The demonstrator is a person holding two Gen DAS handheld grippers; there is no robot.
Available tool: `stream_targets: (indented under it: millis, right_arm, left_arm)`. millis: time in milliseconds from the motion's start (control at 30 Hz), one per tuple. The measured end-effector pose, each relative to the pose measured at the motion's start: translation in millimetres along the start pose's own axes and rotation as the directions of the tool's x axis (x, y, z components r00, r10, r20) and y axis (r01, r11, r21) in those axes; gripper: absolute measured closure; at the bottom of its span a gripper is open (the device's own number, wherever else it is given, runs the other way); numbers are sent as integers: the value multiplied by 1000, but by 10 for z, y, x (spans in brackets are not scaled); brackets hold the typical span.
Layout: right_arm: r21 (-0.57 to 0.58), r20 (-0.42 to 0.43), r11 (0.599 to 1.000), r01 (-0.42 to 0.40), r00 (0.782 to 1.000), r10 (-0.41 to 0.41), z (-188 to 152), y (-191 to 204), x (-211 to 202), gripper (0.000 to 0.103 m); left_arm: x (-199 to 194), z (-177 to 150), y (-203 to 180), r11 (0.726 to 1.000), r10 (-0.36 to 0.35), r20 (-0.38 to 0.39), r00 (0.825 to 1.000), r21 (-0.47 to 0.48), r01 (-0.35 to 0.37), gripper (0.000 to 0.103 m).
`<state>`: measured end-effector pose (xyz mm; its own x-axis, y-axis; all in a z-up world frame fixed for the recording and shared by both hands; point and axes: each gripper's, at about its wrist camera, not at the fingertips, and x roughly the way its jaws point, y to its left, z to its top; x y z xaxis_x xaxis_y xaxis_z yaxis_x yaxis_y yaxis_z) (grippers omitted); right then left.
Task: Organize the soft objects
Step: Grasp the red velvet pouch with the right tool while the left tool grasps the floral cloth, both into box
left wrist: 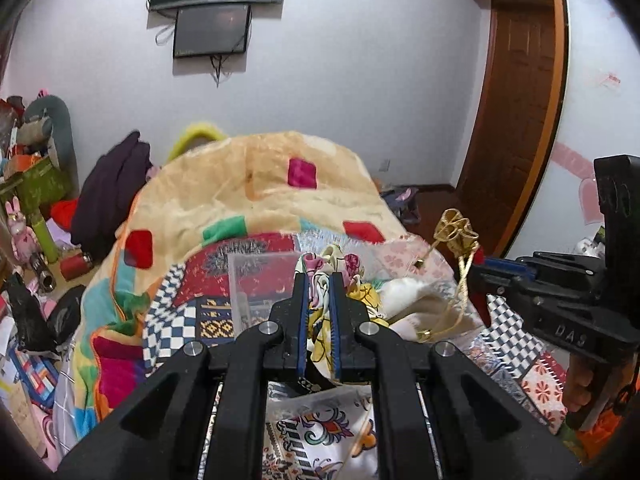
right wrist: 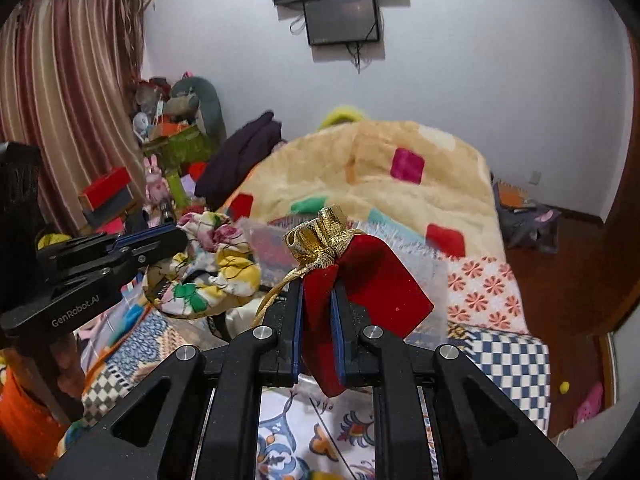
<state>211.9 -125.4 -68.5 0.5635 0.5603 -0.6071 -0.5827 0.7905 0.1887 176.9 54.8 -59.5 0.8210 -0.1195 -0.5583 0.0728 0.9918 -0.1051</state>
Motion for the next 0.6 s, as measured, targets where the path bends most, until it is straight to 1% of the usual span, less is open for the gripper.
stream_targets:
  millis: [167, 267, 300, 367, 467, 533, 567, 600]
  right_arm:
    - [-24, -78, 1000, -6, 997, 4, -98, 19, 335, 91]
    - [-32, -110, 999, -6, 994, 3, -147, 19, 423, 91]
    - [-34, -119, 999, -8, 993, 4, -148, 20, 454, 88]
    - [-41, -137, 999, -8, 991, 3, -165, 28, 493, 87]
    - [-52, -166, 999, -15, 986, 6, -187, 39, 524, 80]
    - [-57, -170, 998, -16, 985, 6, -183, 53, 520, 69]
    - [-61, -170, 998, -18, 985, 8, -179, 61, 498, 65]
    - [-64, -166, 998, -20, 986, 9, -174, 65, 476, 60]
  left_arm:
    - [306, -116, 18, 1000, -1, -68, 998, 2, 1, 94]
    - [450, -193, 22, 1000, 1, -105, 995, 7, -1, 94]
    - [493, -218, 19, 1000, 2, -118, 993, 10, -1, 94]
    - [527, -244, 12, 1000, 7, -129, 992, 13, -5, 93]
    - [537, -270, -2, 1000, 14, -137, 990, 13, -13, 91]
    - [518, -270, 1, 1000, 8, -141, 990, 7, -7, 88]
    - [501, -267, -2, 1000, 4, -142, 990, 4, -3, 87]
    - [461, -263, -11, 1000, -2, -142, 990, 3, 2, 87]
